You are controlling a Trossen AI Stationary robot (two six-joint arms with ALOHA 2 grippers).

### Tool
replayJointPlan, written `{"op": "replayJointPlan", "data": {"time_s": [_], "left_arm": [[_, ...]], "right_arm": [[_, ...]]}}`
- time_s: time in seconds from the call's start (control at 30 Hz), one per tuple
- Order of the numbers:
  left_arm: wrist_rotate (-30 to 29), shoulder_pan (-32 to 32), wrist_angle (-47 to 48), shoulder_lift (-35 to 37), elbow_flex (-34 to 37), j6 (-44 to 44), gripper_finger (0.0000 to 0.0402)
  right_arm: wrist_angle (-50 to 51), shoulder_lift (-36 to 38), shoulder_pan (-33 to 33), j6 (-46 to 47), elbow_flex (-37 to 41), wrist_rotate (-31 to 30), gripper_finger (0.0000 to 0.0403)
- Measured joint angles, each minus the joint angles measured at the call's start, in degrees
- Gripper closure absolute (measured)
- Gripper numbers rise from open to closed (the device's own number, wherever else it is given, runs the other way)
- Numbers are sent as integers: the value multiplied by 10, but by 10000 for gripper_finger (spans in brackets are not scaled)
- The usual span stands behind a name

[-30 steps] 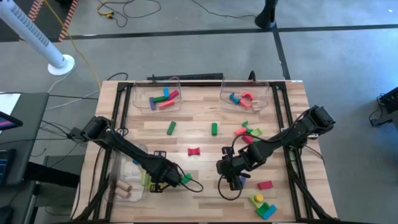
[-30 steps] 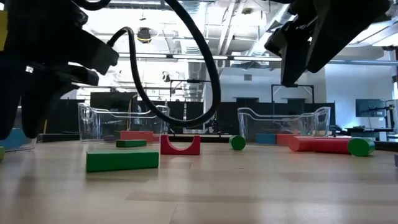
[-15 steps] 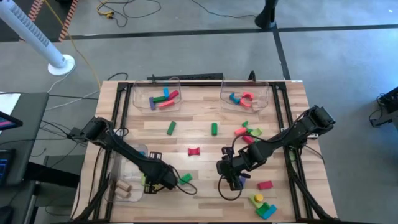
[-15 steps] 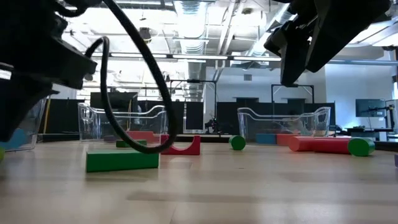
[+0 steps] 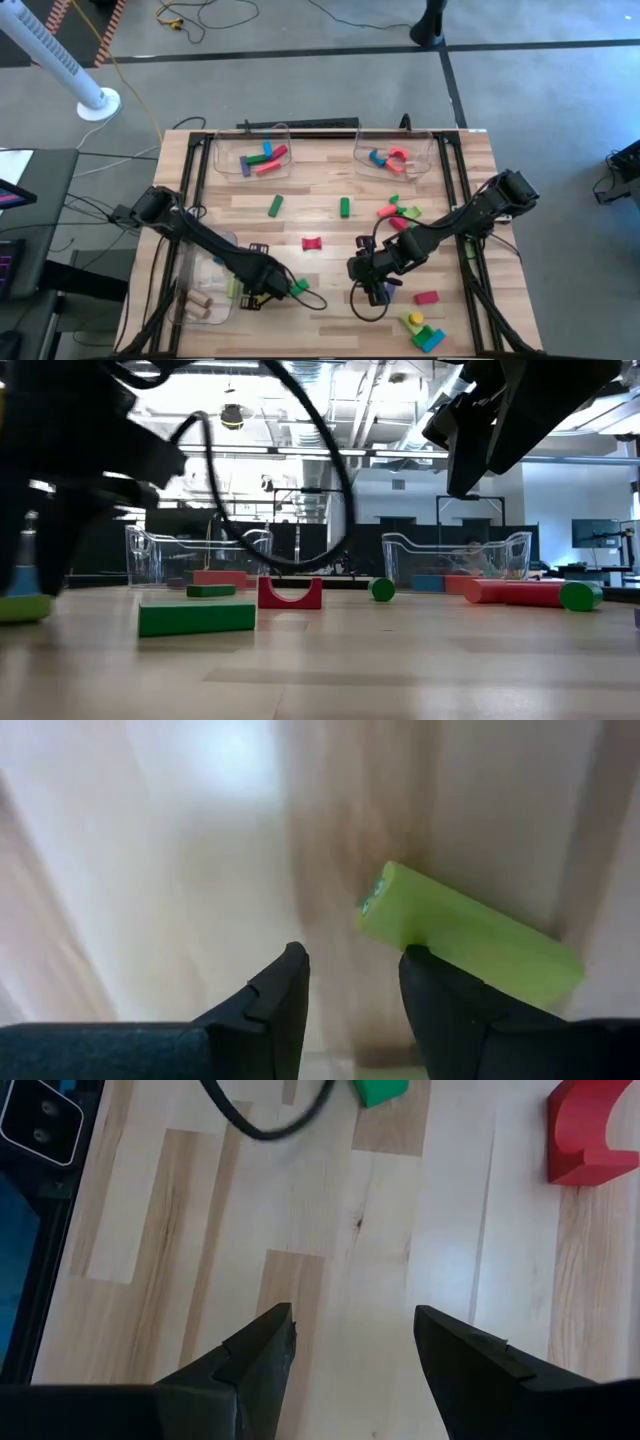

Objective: Sort blocks by size
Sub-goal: Put the light green rectangular block into the top left transparent bin

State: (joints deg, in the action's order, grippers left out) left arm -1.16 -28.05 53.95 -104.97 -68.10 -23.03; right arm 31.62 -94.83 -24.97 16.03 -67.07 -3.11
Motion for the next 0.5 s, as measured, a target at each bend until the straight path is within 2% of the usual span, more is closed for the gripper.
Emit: {"op": "replayJointPlan", "data": {"time_s": [0.13, 0.5], "left_arm": [[-17, 20, -16, -2, 0, 20, 254], [-51, 43, 56, -1, -47, 57, 255]], "right_arm": [[-4, 0, 0, 0, 0, 0, 163], [-4, 0, 0, -9, 0, 0, 163]]}}
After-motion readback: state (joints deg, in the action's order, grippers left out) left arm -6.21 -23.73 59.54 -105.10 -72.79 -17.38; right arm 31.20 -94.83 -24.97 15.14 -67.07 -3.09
